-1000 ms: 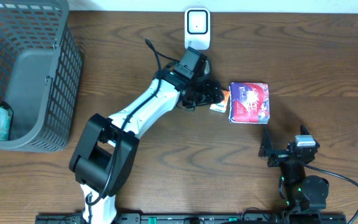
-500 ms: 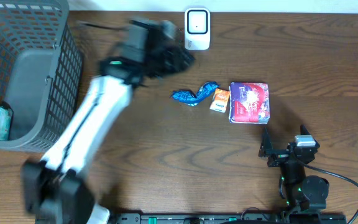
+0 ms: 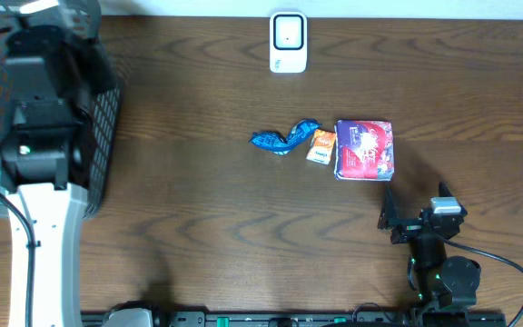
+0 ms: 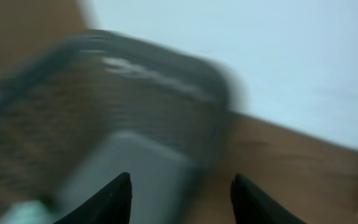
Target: Scan the item barcode
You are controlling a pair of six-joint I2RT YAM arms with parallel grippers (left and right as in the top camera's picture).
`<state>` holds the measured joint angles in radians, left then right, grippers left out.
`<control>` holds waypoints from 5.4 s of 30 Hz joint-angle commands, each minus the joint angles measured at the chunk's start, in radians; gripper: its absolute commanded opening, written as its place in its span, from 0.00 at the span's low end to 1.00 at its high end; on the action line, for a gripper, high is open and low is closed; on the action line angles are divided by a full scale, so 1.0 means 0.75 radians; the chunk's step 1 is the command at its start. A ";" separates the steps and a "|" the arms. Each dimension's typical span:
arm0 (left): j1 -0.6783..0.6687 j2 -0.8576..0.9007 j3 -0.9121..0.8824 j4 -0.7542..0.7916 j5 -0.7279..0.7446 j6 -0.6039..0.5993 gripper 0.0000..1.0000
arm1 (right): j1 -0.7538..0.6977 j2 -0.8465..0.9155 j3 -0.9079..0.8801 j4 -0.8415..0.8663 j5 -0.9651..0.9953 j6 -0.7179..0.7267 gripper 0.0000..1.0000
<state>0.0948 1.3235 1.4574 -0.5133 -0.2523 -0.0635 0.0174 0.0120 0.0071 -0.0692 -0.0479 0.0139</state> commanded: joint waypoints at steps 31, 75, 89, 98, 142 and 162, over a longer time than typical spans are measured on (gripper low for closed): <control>0.692 0.624 -0.061 -0.261 -0.158 0.494 0.57 | -0.012 -0.007 -0.003 -0.004 0.007 -0.010 0.99; 0.775 0.788 -0.062 -0.021 -0.143 0.889 0.53 | -0.012 -0.007 -0.003 -0.004 0.007 -0.010 0.99; 0.817 0.840 -0.062 -0.090 -0.006 0.835 0.50 | -0.012 -0.007 -0.003 -0.004 0.007 -0.010 0.99; 0.814 0.841 -0.062 -0.188 0.127 0.820 0.38 | -0.012 -0.007 -0.003 -0.004 0.007 -0.010 0.99; 0.481 0.280 -0.052 0.012 -0.112 0.468 0.98 | -0.012 -0.007 -0.003 -0.004 0.007 -0.010 0.99; 0.539 0.858 -0.052 -0.163 -0.120 0.537 0.87 | -0.012 -0.007 -0.003 -0.004 0.007 -0.010 0.99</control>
<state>0.4965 1.9385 1.4281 -0.6235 -0.3458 0.3107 0.0174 0.0120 0.0071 -0.0692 -0.0479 0.0139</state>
